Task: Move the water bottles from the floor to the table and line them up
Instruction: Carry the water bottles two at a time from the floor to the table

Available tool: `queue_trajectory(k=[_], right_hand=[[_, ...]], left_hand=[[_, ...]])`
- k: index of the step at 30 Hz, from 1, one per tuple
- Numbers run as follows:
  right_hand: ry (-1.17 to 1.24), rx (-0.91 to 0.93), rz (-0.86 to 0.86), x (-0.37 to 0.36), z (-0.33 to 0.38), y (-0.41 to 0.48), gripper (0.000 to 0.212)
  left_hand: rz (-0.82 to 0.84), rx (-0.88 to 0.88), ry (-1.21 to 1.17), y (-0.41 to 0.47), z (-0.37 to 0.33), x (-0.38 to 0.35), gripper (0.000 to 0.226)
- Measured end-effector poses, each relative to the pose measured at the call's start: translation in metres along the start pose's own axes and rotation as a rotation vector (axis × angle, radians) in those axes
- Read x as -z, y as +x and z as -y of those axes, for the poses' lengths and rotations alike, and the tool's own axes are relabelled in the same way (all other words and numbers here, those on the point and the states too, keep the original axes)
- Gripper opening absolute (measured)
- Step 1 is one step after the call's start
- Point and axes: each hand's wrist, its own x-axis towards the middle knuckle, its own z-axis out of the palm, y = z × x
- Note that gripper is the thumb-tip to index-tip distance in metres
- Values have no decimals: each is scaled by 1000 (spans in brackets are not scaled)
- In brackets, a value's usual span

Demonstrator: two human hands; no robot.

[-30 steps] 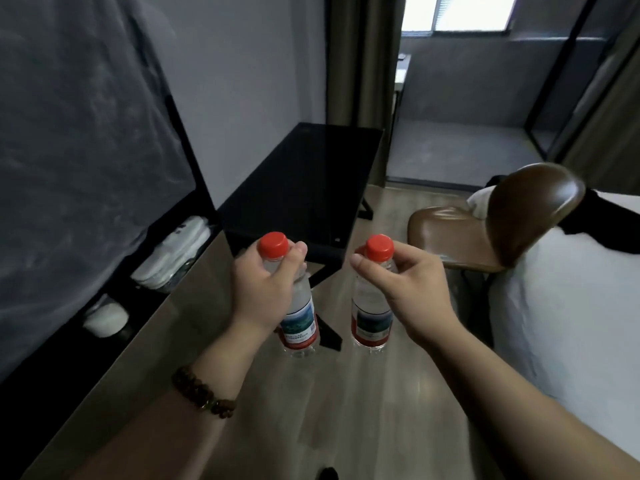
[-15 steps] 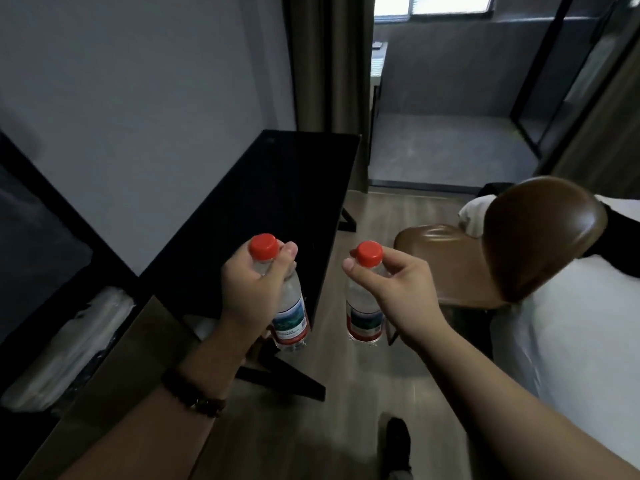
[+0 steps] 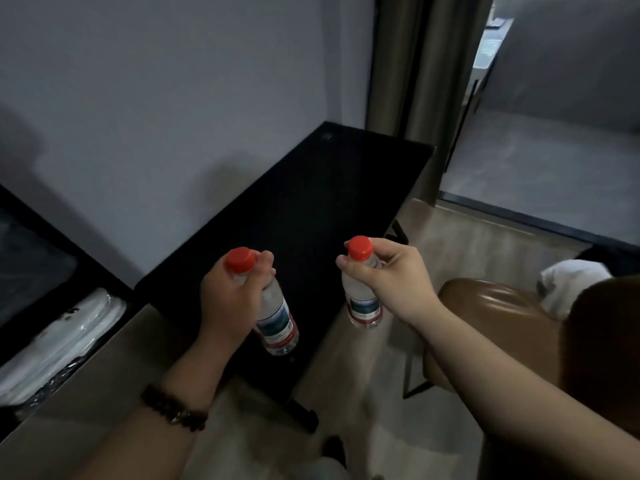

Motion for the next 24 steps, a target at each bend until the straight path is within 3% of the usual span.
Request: queue_trajectory(k=[3, 10, 19, 24], right_hand=[[-15, -8, 52, 0, -15, 43, 20], [-91, -17, 194, -21, -42, 149, 17], [-224, -32, 420, -55, -54, 269, 17], [-249, -73, 543, -85, -65, 319, 22]], left_hand=[[-22, 13, 12, 25, 11, -11, 15], [-56, 46, 65, 98, 51, -28, 35], [-165, 47, 173, 188, 76, -51, 19], [-234, 117, 249, 220, 95, -55, 26]])
